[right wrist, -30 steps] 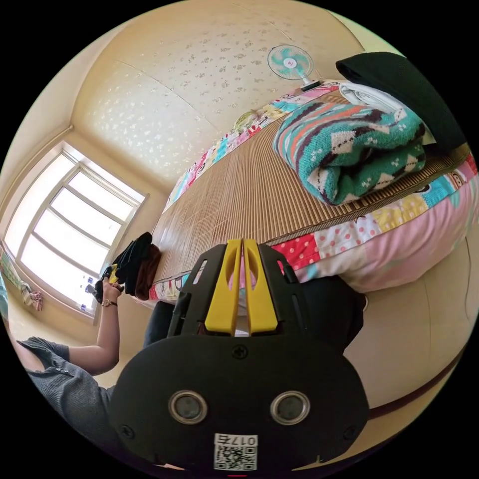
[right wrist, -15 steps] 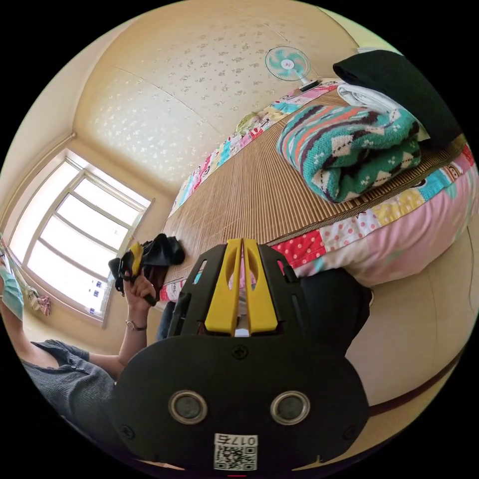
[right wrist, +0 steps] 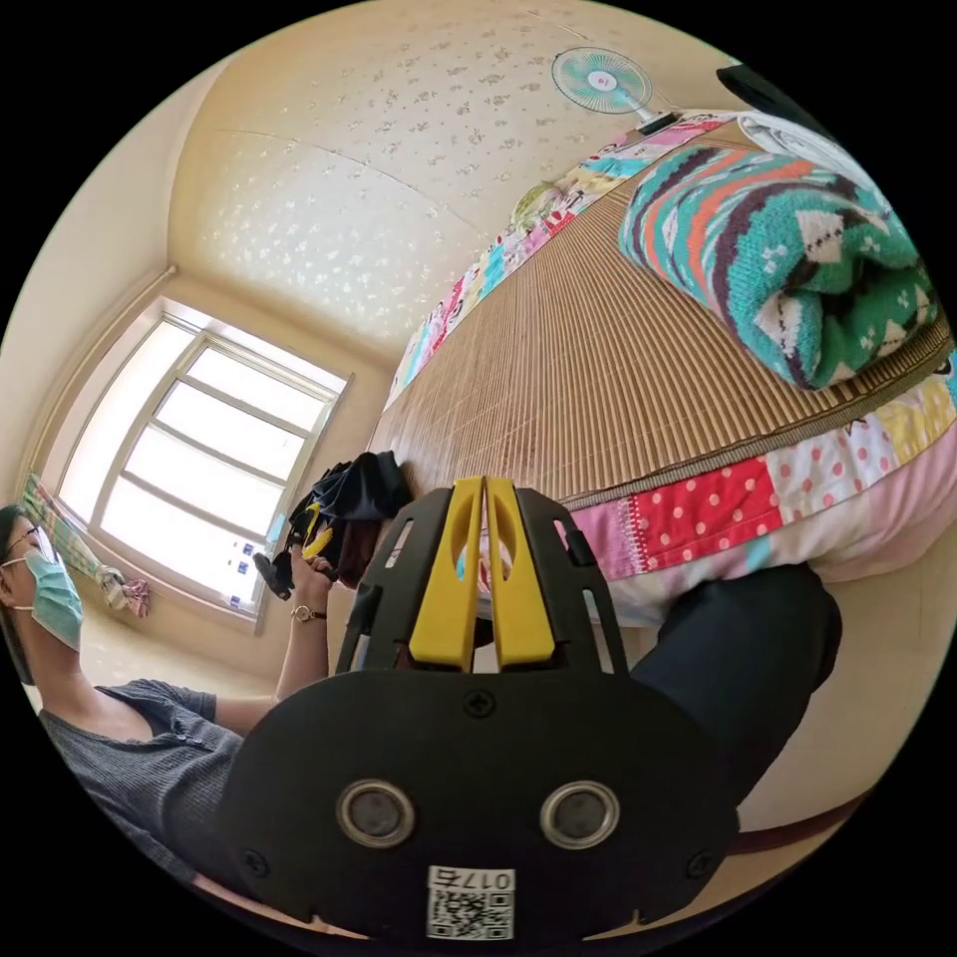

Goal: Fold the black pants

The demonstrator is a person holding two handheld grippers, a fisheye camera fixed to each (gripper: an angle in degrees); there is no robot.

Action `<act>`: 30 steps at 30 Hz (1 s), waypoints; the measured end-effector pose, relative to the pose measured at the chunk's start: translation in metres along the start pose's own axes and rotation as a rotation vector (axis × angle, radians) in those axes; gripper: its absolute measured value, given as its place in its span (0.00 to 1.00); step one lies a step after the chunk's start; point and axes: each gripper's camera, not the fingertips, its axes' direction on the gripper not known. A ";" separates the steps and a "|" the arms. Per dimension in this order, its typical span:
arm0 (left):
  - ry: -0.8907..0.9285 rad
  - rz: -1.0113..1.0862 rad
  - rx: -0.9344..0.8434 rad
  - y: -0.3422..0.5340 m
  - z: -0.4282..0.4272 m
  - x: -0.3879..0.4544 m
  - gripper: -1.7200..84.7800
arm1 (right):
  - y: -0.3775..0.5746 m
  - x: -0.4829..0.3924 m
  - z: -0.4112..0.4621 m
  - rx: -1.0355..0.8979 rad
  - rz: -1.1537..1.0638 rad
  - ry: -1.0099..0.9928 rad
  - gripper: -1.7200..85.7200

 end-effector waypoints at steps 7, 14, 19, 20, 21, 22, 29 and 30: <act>0.434 0.305 -0.186 0.040 0.025 0.087 0.04 | 0.013 0.019 0.045 -0.093 -0.048 -0.012 0.02; 0.673 0.689 -0.511 0.241 0.015 0.179 0.03 | 0.010 0.020 0.068 -0.113 -0.172 -0.006 0.03; 0.751 0.676 -0.629 0.272 -0.002 0.136 0.03 | 0.003 0.009 0.106 -0.156 -0.280 -0.003 0.04; 0.749 0.726 -0.638 0.277 -0.014 0.136 0.03 | 0.003 0.005 0.124 -0.178 -0.313 -0.007 0.05; 0.750 0.751 -0.641 0.279 -0.019 0.137 0.03 | 0.002 0.002 0.134 -0.192 -0.332 -0.016 0.05; 0.756 0.801 -0.647 0.285 -0.029 0.139 0.03 | 0.000 -0.007 0.160 -0.235 -0.378 -0.047 0.06; 0.823 0.773 -0.683 0.311 -0.045 0.131 0.03 | -0.011 -0.146 0.381 -0.717 -0.814 -0.164 0.14; 0.833 0.770 -0.679 0.314 -0.047 0.132 0.03 | -0.008 -0.163 0.398 -0.738 -0.864 -0.160 0.15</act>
